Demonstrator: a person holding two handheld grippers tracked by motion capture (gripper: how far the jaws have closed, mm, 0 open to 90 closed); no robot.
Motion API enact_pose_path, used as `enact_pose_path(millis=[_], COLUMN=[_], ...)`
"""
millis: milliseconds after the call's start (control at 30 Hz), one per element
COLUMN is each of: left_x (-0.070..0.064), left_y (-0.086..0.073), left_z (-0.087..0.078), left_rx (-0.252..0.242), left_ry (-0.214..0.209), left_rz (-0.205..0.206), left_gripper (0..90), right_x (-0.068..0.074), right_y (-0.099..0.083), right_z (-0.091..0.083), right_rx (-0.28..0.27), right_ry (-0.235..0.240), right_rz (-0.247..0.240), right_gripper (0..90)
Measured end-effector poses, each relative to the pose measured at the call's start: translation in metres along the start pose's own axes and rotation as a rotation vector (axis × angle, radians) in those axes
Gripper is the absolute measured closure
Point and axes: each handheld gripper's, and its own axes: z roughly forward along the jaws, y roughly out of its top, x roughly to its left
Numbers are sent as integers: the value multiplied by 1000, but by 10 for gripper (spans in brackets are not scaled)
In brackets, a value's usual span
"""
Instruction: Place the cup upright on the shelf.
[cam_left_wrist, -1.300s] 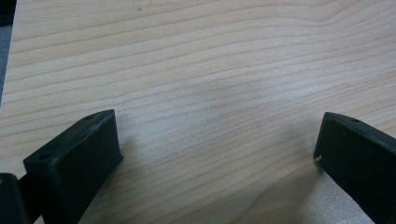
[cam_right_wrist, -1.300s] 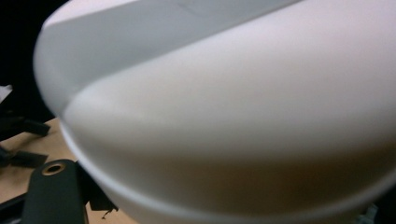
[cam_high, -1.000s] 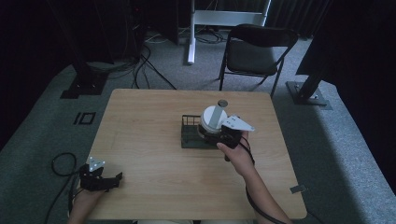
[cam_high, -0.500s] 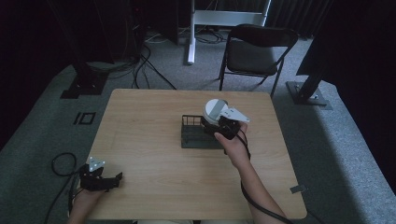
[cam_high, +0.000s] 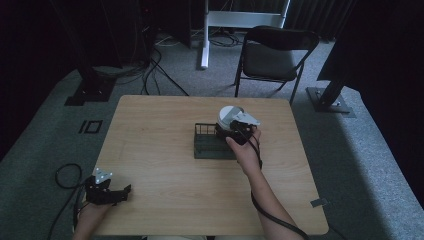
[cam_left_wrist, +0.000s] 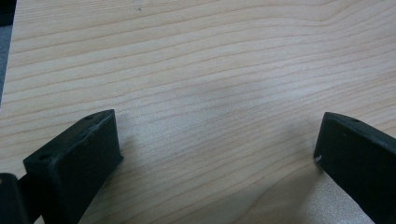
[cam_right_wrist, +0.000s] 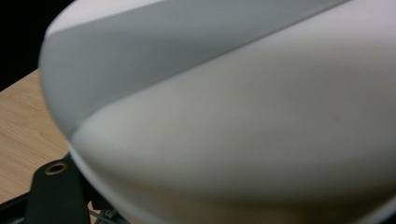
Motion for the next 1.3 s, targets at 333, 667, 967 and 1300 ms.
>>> enact_pose_path(millis=[333, 667, 967, 1300], left_x=[0, 0, 0, 0], left_y=[0, 0, 0, 0], left_z=[0, 0, 0, 0], left_rx=[0, 0, 0, 0], left_ry=[0, 0, 0, 0], left_rz=[0, 0, 0, 0], left_gripper=[6, 5, 5, 5], right_x=[0, 1, 1, 2], right_y=[-3, -5, -7, -7], right_z=[10, 18, 23, 29], right_rx=[76, 144, 188, 225], right_ry=[-22, -18, -12, -6], right_rz=[26, 20, 27, -2], right_gripper=[179, 179, 179, 179])
